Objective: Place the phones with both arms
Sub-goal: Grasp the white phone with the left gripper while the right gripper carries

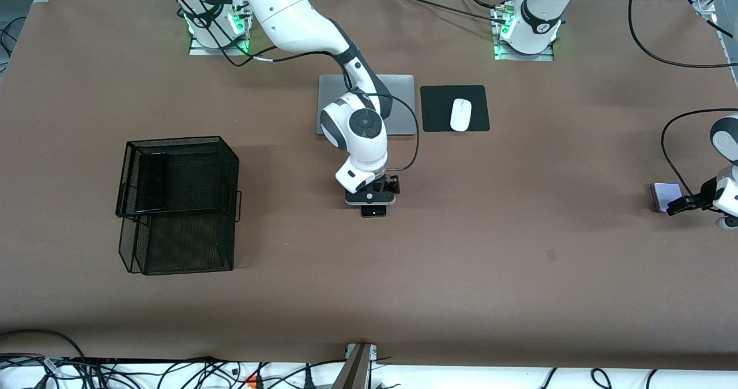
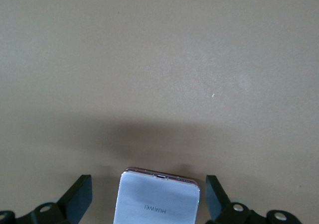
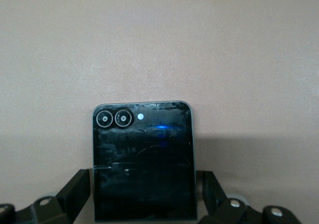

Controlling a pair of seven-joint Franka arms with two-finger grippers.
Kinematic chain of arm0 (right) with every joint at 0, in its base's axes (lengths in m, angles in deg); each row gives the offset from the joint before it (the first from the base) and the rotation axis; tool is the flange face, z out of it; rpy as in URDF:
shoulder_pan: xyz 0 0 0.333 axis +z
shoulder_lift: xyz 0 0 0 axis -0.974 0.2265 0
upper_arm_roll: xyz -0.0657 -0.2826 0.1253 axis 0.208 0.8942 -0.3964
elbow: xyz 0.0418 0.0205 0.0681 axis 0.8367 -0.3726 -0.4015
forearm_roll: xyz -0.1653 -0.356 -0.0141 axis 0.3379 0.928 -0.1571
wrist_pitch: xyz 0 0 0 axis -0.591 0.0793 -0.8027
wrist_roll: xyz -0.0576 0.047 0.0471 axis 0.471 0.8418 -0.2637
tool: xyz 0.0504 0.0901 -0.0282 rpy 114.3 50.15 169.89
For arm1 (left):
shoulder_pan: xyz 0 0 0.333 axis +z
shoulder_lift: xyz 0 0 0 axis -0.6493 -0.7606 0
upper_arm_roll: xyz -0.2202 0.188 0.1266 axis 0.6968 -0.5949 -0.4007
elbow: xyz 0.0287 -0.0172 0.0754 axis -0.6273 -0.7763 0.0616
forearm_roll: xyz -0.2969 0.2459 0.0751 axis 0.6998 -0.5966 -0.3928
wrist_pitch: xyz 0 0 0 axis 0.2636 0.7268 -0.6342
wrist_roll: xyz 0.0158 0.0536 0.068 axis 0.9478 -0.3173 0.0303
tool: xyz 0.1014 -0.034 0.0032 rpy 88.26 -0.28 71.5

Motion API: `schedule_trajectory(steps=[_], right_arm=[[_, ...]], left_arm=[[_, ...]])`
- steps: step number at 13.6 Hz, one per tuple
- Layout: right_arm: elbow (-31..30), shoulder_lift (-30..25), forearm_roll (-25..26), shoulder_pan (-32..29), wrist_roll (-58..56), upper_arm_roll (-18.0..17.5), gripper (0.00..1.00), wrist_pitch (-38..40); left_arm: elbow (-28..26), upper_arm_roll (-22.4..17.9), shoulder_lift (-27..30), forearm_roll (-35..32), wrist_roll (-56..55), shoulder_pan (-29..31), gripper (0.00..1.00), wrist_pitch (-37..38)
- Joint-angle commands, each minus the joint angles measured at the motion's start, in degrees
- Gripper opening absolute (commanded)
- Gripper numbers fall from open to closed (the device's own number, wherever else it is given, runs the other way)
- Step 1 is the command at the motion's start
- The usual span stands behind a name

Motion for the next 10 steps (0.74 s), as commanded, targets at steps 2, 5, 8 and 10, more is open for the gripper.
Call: schedule_trajectory(steps=[2, 5, 8, 10], right_arm=[[1.44, 1.23, 1.72, 0.31, 1.45, 0.42, 0.83, -0.56], [1.44, 0.96, 4.7, 0.14, 1.1, 0.6, 0.54, -0.47], [0.39, -1.48, 4.02, -0.04, 1.01, 2.35, 0.0, 0.84], [0.03, -7.97, 1.04, -2.05, 0.66, 5.07, 0.0, 9.5]], left_arm=[[-1.95, 0.74, 0.35, 0.44, 0.54, 0.74, 1.0, -1.0], [-3.01, 0.74, 0.26, -0.01, 5.71, 0.74, 1.0, -0.91], [-4.15, 0.74, 0.35, -0.01, 7.39, 0.74, 1.0, -0.82], [-4.15, 0.74, 0.35, 0.08, 9.24, 1.09, 1.0, -0.82]])
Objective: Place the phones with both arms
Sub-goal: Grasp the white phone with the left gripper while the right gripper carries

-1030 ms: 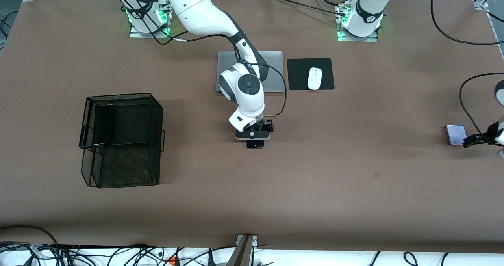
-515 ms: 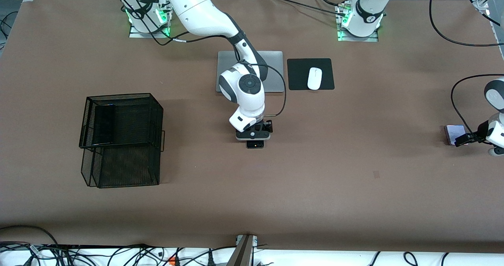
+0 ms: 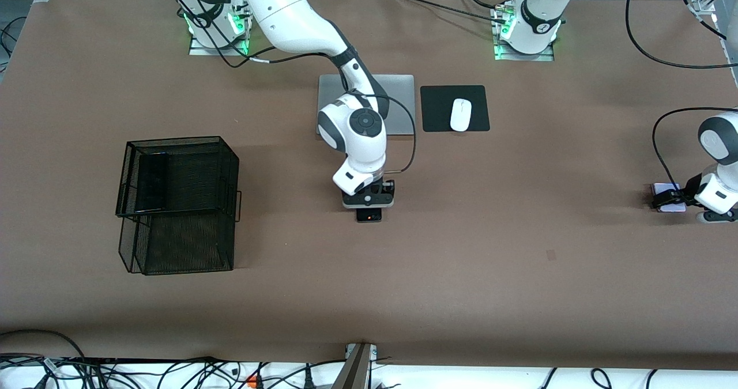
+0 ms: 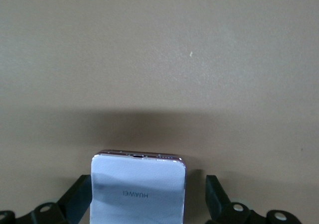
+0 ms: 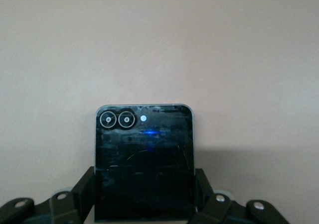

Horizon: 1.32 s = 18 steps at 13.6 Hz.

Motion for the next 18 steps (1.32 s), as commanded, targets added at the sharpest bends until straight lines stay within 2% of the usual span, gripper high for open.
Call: schedule_trajectory(steps=[1, 2, 5, 7, 10, 12, 15, 17, 18], right_arm=[[-0.63, -10.32, -2.02, -3.26, -0.88, 2.49, 0.0, 12.17], [-0.71, -13.31, -1.84, -3.88, -1.93, 3.89, 0.0, 16.31], [-1.94, -21.14, -1.75, -3.88, -5.7, 11.18, 0.0, 29.23], [-7.79, -27.11, -1.93, -3.88, -12.45, 15.93, 0.0, 32.78], [-22.03, -37.31, -1.84, -3.88, -23.87, 23.3, 0.0, 30.34], [-29.07, -40.31, -2.1, -3.88, -29.87, 27.36, 0.0, 26.75], [-40.06, -42.17, -3.42, -3.97, -33.39, 27.99, 0.0, 14.02], [-42.46, -41.73, -3.51, -3.97, -40.66, 27.9, 0.0, 11.44], [-42.55, -41.21, -4.64, -3.97, -44.44, 27.81, 0.0, 11.08]], left_arm=[[-0.9, 0.49, 0.52, 0.11, 3.78, 0.93, 1.0, -0.7], [-0.9, 0.49, 0.52, 0.11, 5.0, 1.19, 1.0, -0.62], [-0.72, 0.4, 0.52, 0.02, 6.95, 2.34, 1.0, -0.53], [-0.81, 0.4, 0.26, 0.02, 6.86, 2.51, 1.0, -0.79], [-0.9, 0.49, -0.27, 0.02, 6.69, 2.87, 1.0, -1.23], [-0.81, 0.58, -0.8, 0.46, 6.77, 3.22, 1.0, -1.32], [-0.72, 0.58, -1.15, 0.9, 6.69, 3.31, 1.0, -1.32], [-0.46, 0.75, -1.76, 0.99, 5.9, 3.22, 1.0, -1.4], [-0.46, 0.75, -1.85, 1.42, 5.81, 3.22, 0.95, -1.41]])
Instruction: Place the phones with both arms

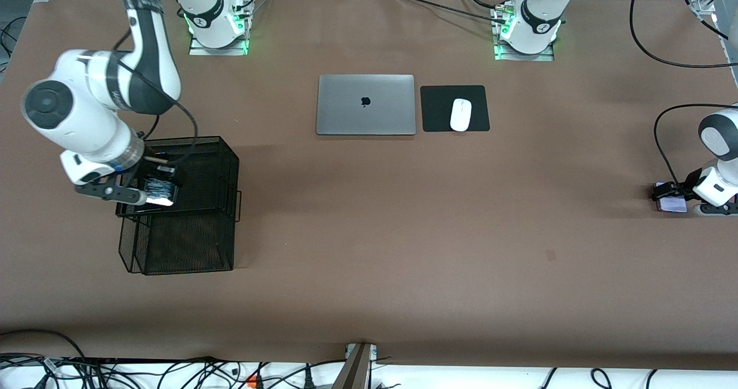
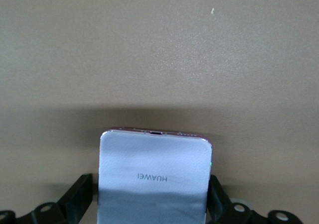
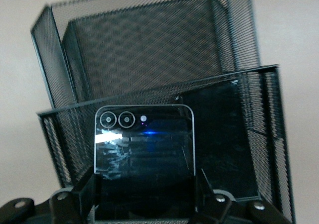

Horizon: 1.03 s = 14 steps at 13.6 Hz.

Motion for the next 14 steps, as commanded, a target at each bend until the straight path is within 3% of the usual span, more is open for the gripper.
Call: schedule_trajectory(steps=[1, 3, 4, 5, 8, 10, 11, 12, 14], right_arm=[[-1.99, -0.75, -4.8, 0.85, -9.24, -0.05, 0.0, -2.66], [-3.39, 0.22, -8.25, 0.94, -12.78, -0.32, 0.0, -5.65], [-3.92, 0.66, -8.43, 0.94, -12.96, -0.32, 0.0, -6.18], [-4.45, 1.28, -8.44, 0.94, -13.4, -0.32, 0.0, -6.19], [-6.21, 1.55, -9.05, 0.76, -12.88, -0.32, 0.0, -6.19], [-6.3, 1.55, -10.89, 0.76, -12.7, -0.32, 0.0, -6.01], [-6.21, 1.63, -10.9, 0.76, -12.7, -0.32, 0.21, -6.01], [-6.21, 1.55, -10.98, 0.76, -12.44, -0.32, 0.68, -6.1], [-5.86, 1.28, -10.98, 0.76, -11.3, -0.14, 0.87, -5.75]], left_arm=[[0.04, 0.76, -0.42, 2.35, 0.48, 0.45, 0.77, -0.66], [0.13, 0.76, -0.42, 2.8, 0.14, 0.27, 0.3, -0.57], [0.22, 0.76, -0.42, 2.8, -0.56, 0.27, 0.12, -0.48], [0.39, 0.76, -0.33, 2.8, -1.44, 0.1, 0.0, -0.39], [3.02, 0.84, 0.11, 2.71, -4.0, -1.56, 0.0, 3.01], [9.5, 0.84, 0.11, 2.8, -4.78, -3.93, 0.0, 12.83], [12.41, 0.84, 0.11, 2.71, -6.88, -5.68, 0.0, 16.62], [14.26, 0.76, 0.02, 2.28, -9.86, -7.88, 0.0, 18.57], [16.04, 0.32, -0.16, 2.01, -16.36, -13.06, 0.0, 20.0]])
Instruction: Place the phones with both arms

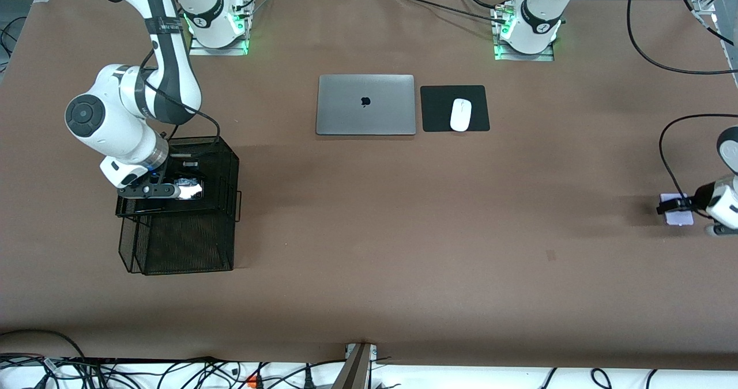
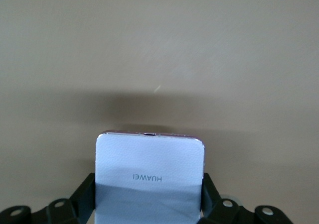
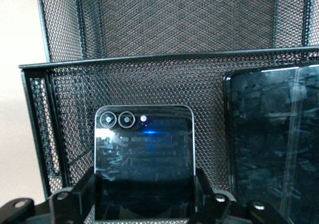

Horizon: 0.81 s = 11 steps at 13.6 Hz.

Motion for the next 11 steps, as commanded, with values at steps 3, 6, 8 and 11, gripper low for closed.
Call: schedule_trajectory(steps=[3, 6, 8, 11], right_arm=[[0.88, -1.67, -1.29, -0.05, 0.04, 1.26, 0.99, 0.03], [5.17, -2.28, -1.2, -0.05, -0.23, 3.45, 0.99, 4.31], [10.88, -2.11, -1.2, -0.22, 0.82, 5.3, 0.99, 11.95], [17.83, -1.84, -1.11, -1.19, 3.62, 5.83, 0.99, 20.31]], left_arm=[[3.05, -1.07, -0.42, 0.41, -13.06, -12.03, 0.0, 2.76], [3.13, -0.98, -0.34, 0.94, -22.72, -19.93, 0.0, 2.76], [3.13, -1.07, -0.42, 0.85, -32.9, -26.95, 0.0, 2.84], [3.13, -1.15, -0.6, 0.41, -46.36, -36.46, 0.0, 3.02]])
